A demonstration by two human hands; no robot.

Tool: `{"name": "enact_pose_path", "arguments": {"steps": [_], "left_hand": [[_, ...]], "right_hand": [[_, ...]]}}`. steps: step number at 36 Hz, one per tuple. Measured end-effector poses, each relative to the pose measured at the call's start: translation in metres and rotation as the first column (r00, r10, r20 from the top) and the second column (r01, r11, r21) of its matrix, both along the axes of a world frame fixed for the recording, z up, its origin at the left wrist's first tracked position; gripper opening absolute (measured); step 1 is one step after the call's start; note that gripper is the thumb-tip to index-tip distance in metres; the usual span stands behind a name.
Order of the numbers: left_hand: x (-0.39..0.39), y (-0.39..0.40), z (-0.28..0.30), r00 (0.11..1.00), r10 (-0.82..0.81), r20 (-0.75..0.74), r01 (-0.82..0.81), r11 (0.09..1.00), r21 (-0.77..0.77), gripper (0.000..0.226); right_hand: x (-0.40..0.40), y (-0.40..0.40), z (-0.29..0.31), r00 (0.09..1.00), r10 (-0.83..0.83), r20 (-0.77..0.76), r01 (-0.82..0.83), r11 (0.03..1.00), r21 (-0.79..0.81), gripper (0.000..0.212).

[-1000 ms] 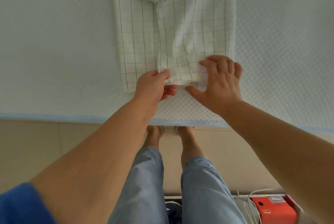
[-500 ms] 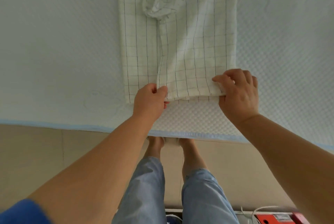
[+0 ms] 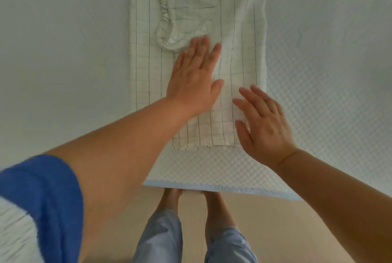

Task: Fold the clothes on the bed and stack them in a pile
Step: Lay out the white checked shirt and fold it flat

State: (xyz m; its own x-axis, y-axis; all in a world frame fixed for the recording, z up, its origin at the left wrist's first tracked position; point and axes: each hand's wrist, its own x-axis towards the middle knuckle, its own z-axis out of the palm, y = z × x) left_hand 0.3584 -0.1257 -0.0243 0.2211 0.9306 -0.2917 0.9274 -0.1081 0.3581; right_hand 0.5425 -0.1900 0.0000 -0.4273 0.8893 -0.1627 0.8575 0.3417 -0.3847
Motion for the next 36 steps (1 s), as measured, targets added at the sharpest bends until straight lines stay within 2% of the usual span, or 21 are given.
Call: {"name": "enact_pose_path", "arguments": {"steps": [3, 5, 7, 10, 12, 14, 15, 18, 20, 24, 30, 32, 36], "left_hand": [[-0.005, 0.017, -0.019, 0.996, -0.023, -0.083, 0.021, 0.999, -0.025, 0.086], [-0.007, 0.019, -0.026, 0.99, -0.043, -0.135, 0.04, 0.999, -0.027, 0.095], [-0.006, 0.019, -0.027, 0.984, -0.054, -0.17, 0.048, 0.998, -0.04, 0.1], [-0.003, 0.017, -0.016, 0.981, -0.024, -0.195, 0.026, 1.0, 0.011, 0.094], [-0.001, 0.011, -0.005, 0.988, 0.013, -0.153, 0.008, 0.991, 0.134, 0.079], [0.001, 0.008, 0.001, 0.993, 0.02, -0.114, 0.009, 0.969, 0.247, 0.066], [0.001, 0.009, 0.0, 0.993, 0.026, -0.118, 0.004, 0.969, 0.248, 0.065], [-0.003, 0.02, -0.011, 0.981, 0.075, -0.178, -0.057, 0.993, 0.106, 0.069], [-0.005, 0.023, -0.023, 0.968, 0.091, -0.232, -0.079, 0.995, 0.063, 0.07], [-0.006, 0.024, -0.039, 0.965, 0.077, -0.252, -0.054, 0.994, 0.094, 0.067], [-0.01, 0.027, -0.042, 0.971, 0.066, -0.23, -0.058, 0.998, 0.04, 0.068], [-0.012, 0.03, -0.038, 0.976, 0.056, -0.211, -0.055, 0.998, 0.01, 0.071], [-0.009, 0.018, -0.018, 0.988, 0.006, -0.153, 0.0, 0.999, 0.043, 0.089]], "right_hand": [[-0.002, 0.019, -0.017, 0.982, 0.038, 0.186, -0.011, 0.99, -0.143, 0.064], [0.01, 0.018, -0.029, 0.947, 0.075, 0.313, -0.005, 0.976, -0.22, 0.068], [0.021, 0.007, -0.032, 0.929, 0.086, 0.361, 0.004, 0.97, -0.242, 0.069], [0.023, -0.012, -0.023, 0.936, 0.036, 0.35, 0.066, 0.959, -0.275, 0.073], [0.017, -0.009, -0.015, 0.952, -0.001, 0.308, 0.088, 0.959, -0.271, 0.075], [0.003, 0.019, -0.01, 0.978, -0.038, 0.204, 0.081, 0.975, -0.208, 0.072], [-0.006, 0.04, -0.01, 0.987, -0.06, 0.148, 0.084, 0.983, -0.162, 0.07], [-0.036, 0.11, -0.02, 0.992, -0.104, 0.076, 0.109, 0.991, -0.073, 0.069], [-0.045, 0.149, -0.034, 0.988, -0.061, 0.139, 0.068, 0.997, -0.044, 0.072], [-0.027, 0.181, -0.058, 0.957, 0.02, 0.288, -0.022, 1.0, 0.003, 0.081], [-0.006, 0.157, -0.058, 0.922, -0.124, 0.367, 0.141, 0.99, -0.021, 0.08], [0.001, 0.135, -0.05, 0.925, -0.069, 0.373, 0.1, 0.993, -0.064, 0.08], [0.016, 0.064, -0.037, 0.905, 0.223, 0.363, -0.18, 0.973, -0.147, 0.081]]}}
